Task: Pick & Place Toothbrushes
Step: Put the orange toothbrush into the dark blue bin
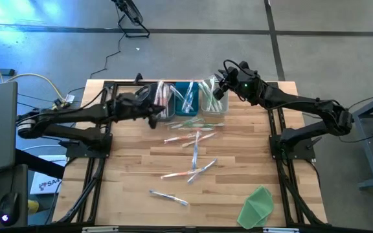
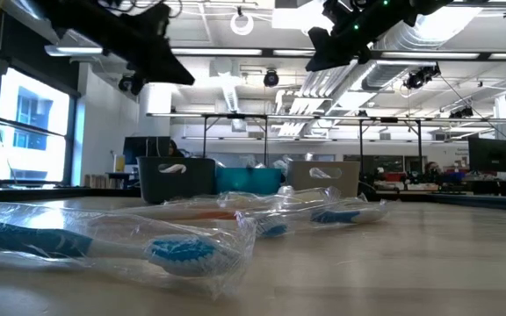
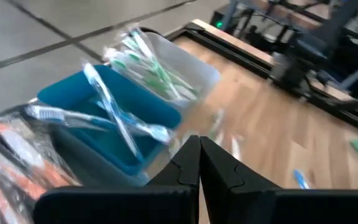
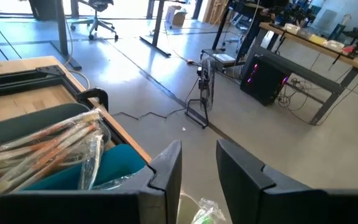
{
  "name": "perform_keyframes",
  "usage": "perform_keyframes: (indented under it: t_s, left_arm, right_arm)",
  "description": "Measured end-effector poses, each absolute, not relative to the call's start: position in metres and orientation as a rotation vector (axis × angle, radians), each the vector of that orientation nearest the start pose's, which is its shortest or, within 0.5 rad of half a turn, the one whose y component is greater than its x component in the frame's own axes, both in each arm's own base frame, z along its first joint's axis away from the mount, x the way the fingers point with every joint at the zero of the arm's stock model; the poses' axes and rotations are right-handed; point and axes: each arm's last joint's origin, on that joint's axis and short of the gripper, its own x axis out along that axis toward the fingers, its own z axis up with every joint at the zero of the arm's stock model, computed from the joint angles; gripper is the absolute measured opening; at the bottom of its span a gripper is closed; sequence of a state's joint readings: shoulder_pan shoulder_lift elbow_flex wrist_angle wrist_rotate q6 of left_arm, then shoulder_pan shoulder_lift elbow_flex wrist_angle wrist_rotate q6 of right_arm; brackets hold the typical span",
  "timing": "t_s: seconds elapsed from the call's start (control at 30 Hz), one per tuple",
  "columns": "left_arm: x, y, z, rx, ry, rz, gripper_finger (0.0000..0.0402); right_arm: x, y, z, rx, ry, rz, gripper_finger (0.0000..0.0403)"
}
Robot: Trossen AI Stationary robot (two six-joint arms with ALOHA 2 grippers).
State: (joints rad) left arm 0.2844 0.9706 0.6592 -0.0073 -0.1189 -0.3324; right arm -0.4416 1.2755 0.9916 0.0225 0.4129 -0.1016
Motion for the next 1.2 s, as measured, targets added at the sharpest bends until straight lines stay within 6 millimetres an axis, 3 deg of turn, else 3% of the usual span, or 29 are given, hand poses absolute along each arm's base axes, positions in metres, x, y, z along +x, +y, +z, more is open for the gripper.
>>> perform_keyframes:
  t_s: [0.23,0.37,0.5,0.83,1.03,1.2]
  left_arm:
    - [0.176,0.042,0.268,-0.301,0.275,0.322,0.0]
    - [0.172,0.032,0.271,-0.33,0.262,0.261,0.0]
    - [0.176,0.017,0.272,-0.318,0.249,0.205,0.0]
    - [0.191,-0.022,0.259,-0.358,0.295,0.241,0.0]
    - [0.201,-0.048,0.244,-0.416,0.356,0.218,0.0]
    - [0.212,-0.068,0.236,-0.427,0.323,0.224,0.0]
  right_arm:
    - [0.254,-0.132,0.317,0.05,0.288,-0.836,0.0093]
    - [0.259,-0.123,0.316,0.157,0.265,-0.692,0.0093]
    - [0.267,-0.104,0.313,0.179,0.298,-0.548,0.0093]
    - [0.269,-0.039,0.298,0.192,0.502,-0.448,0.0093]
    - [0.27,-0.002,0.299,0.17,0.496,-0.409,0.0093]
    - [0.269,0.016,0.3,0.203,0.471,-0.41,0.0093]
